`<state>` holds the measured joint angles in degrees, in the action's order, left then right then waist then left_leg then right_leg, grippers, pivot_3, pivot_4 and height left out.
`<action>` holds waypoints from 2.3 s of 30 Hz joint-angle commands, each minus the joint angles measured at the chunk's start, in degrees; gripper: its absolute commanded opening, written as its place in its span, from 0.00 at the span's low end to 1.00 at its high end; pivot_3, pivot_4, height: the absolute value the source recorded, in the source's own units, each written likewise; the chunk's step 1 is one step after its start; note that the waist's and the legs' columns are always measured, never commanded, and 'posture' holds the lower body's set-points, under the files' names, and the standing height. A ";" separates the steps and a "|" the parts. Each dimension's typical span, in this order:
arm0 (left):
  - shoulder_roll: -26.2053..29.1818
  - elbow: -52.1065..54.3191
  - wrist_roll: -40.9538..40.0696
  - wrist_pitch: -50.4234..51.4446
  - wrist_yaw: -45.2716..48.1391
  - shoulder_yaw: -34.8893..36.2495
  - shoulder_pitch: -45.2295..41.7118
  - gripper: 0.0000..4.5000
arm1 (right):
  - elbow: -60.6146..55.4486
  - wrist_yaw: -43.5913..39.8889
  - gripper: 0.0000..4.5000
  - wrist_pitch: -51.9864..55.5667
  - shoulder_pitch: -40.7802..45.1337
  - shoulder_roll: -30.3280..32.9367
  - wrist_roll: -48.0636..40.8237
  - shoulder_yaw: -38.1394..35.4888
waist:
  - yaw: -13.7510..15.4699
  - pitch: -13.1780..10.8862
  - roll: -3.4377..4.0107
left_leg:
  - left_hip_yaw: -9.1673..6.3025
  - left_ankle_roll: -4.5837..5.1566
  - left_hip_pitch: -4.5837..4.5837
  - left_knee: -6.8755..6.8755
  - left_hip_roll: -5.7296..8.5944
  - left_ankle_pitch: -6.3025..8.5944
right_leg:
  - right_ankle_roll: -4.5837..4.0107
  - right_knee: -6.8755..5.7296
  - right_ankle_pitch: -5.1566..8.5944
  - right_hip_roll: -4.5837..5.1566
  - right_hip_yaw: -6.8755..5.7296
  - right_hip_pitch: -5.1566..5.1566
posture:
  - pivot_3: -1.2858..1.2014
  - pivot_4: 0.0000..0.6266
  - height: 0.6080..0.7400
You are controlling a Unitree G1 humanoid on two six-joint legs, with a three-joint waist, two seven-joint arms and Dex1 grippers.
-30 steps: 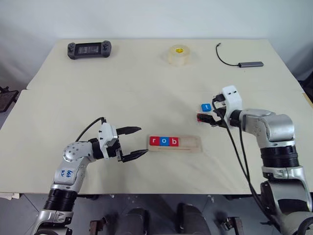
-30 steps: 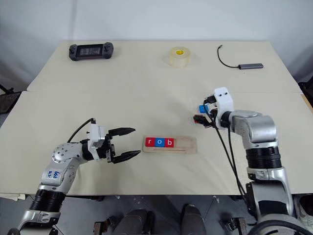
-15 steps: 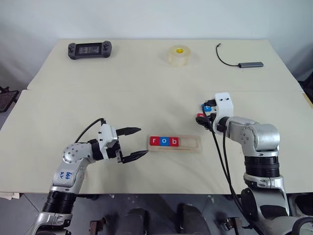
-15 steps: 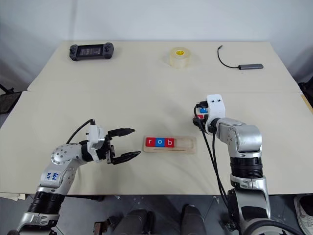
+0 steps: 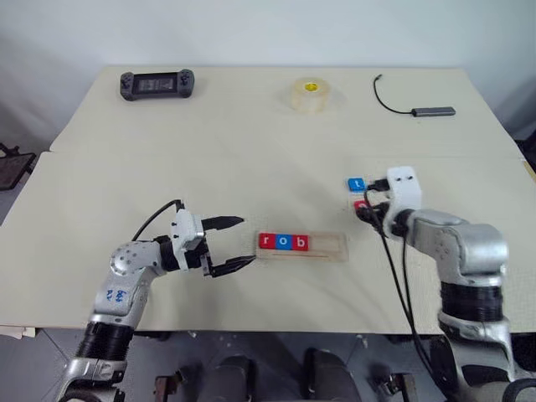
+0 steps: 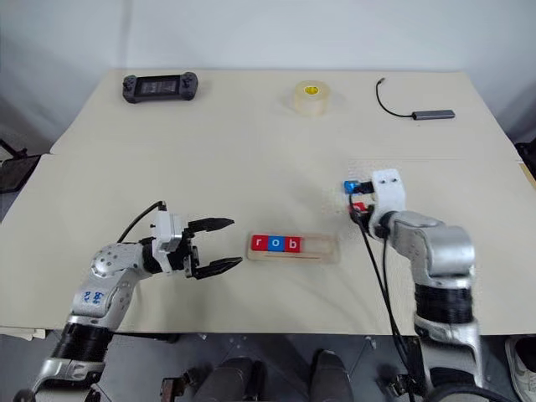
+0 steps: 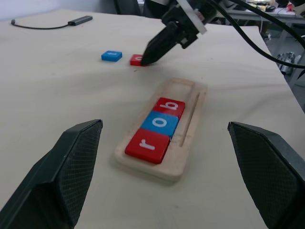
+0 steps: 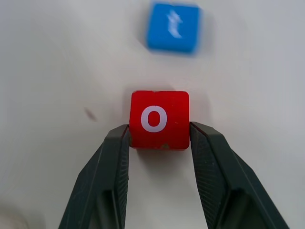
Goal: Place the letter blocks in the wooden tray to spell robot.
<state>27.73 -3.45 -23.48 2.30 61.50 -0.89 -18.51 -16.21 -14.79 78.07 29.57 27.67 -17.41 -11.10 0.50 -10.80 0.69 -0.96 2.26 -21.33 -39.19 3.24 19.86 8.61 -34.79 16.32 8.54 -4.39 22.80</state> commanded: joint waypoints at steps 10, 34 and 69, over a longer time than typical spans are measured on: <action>-1.21 -5.06 0.51 -2.56 4.43 -1.02 -4.14 1.00 | -23.17 -0.52 0.49 14.43 -12.57 -4.60 -3.74 -8.40 | -0.51 0.01 0.00 | 0.11 0.00 0.06 0.01 -0.04 0.00 | 0.00 -0.02 0.00 -0.03 0.11 0.00 | 0.52 0.24 1.00; -0.01 3.17 -0.53 -0.07 1.59 0.59 -0.57 1.00 | 35.95 -64.66 0.99 -68.33 2.14 27.87 7.35 16.92 | -0.60 -0.10 -0.03 | 0.21 0.14 0.13 -0.03 -0.07 -0.02 | 0.20 0.39 -0.11 0.00 0.06 -0.23 | 0.52 0.24 1.00; -0.73 6.78 -0.61 0.36 -1.87 0.95 2.26 1.00 | 18.90 -61.11 0.32 -48.66 13.90 14.50 10.92 29.76 | 0.35 -0.09 -0.01 | -0.03 0.01 0.00 -0.04 -0.03 0.03 | 0.18 0.52 -0.10 0.01 -0.10 -0.20 | 0.52 0.24 1.00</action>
<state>27.02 0.52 -23.31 2.94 59.97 -0.52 -16.86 4.46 -76.33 29.84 43.29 41.94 -6.99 18.96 0.85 -10.90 0.67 -0.98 2.27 -21.34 -39.23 3.21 19.89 8.79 -34.27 16.23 8.55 -4.49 22.60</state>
